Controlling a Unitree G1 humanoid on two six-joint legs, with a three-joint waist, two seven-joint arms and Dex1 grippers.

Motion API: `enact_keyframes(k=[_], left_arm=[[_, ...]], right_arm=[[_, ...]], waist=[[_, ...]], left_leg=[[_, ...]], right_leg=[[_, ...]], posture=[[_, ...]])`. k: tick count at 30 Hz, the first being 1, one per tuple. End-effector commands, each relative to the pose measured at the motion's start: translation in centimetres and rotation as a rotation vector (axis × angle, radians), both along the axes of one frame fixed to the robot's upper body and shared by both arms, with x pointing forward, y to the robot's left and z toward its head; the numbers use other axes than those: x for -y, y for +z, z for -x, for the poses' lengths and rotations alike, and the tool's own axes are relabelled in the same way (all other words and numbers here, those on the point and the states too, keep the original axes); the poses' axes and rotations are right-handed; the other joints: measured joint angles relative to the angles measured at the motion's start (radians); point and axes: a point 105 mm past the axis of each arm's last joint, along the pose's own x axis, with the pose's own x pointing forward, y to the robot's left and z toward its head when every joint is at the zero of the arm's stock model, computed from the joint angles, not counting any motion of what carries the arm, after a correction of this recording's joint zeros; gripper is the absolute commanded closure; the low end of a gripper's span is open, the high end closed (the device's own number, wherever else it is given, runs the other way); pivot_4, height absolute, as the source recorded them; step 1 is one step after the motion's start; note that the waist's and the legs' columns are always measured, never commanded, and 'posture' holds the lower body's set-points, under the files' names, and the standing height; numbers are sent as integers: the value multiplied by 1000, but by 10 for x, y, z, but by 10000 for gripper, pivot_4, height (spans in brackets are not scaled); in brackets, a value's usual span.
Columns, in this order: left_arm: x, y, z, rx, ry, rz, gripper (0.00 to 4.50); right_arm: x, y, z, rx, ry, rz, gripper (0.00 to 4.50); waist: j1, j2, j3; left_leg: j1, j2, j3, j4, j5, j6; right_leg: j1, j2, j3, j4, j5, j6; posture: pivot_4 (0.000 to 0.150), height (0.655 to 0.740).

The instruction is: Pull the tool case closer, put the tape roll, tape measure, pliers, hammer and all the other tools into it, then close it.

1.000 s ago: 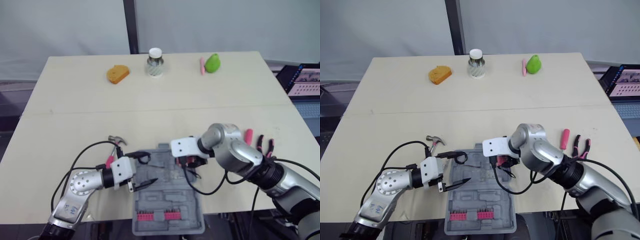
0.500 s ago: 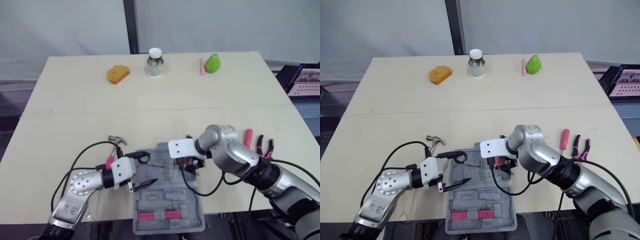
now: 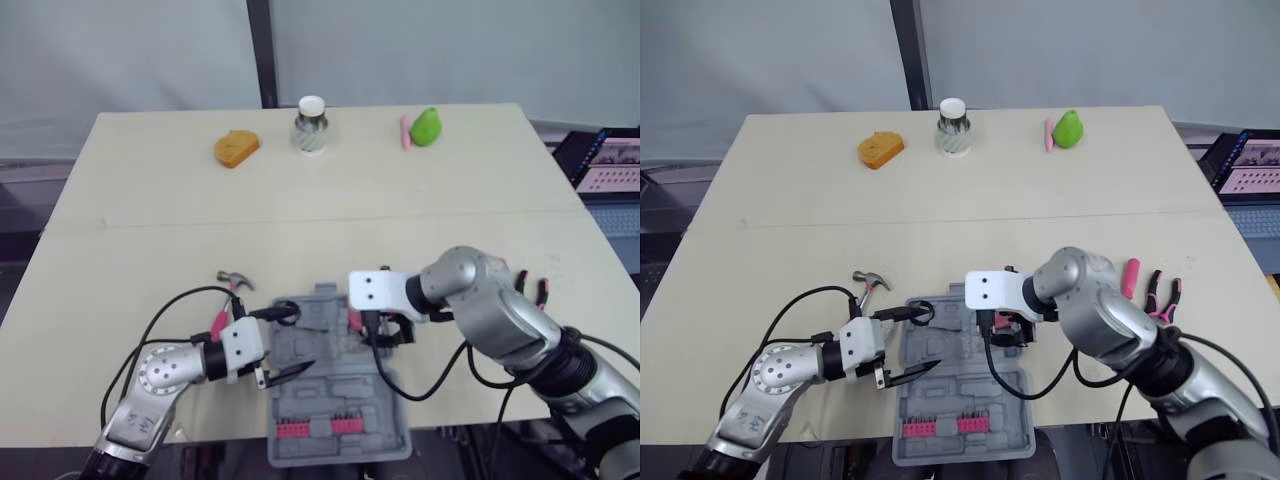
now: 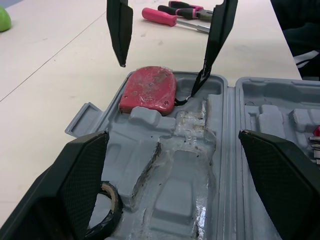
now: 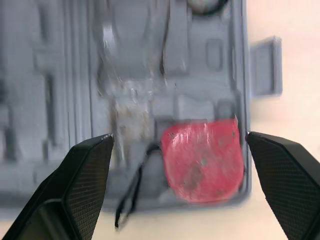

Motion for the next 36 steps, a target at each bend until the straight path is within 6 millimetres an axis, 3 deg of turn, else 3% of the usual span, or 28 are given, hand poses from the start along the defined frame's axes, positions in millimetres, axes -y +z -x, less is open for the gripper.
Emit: enact_keyframes(k=[1,4,14,24,36], left_arm=[[0,10,0,34,-12,19,0],[-1,12,-1,37,-16,15,0],[-4,14,-3,37,-25,-1,0],[-6,15,-3,33,-33,-10,0],[-8,19,-4,31,-25,-21,0]], right_arm=[[-1,10,-11,71,-20,-179,9003],[0,11,-17,65,-38,-321,23488],[35,-17,-25,4,-121,-408,23488],[42,-42,-29,-11,-136,-383,23488],[68,-109,-23,-117,-222,-309,23488]], waist=[[0,0,0],[0,0,0],[-1,0,0],[-1,0,0],[0,-5,-4]], left_leg=[[0,0,0,0,0,0],[1,0,0,0,0,0],[2,0,1,-1,0,0],[2,0,2,-1,0,0],[6,0,1,-1,0,0]], right_leg=[[0,0,0,0,0,0],[0,0,0,0,0,0],[1,0,0,0,0,0],[1,0,0,0,0,0],[5,0,0,0,0,0]], posture=[[1500,7400],[1500,7400],[1500,7400],[1500,7400],[1500,7400]])
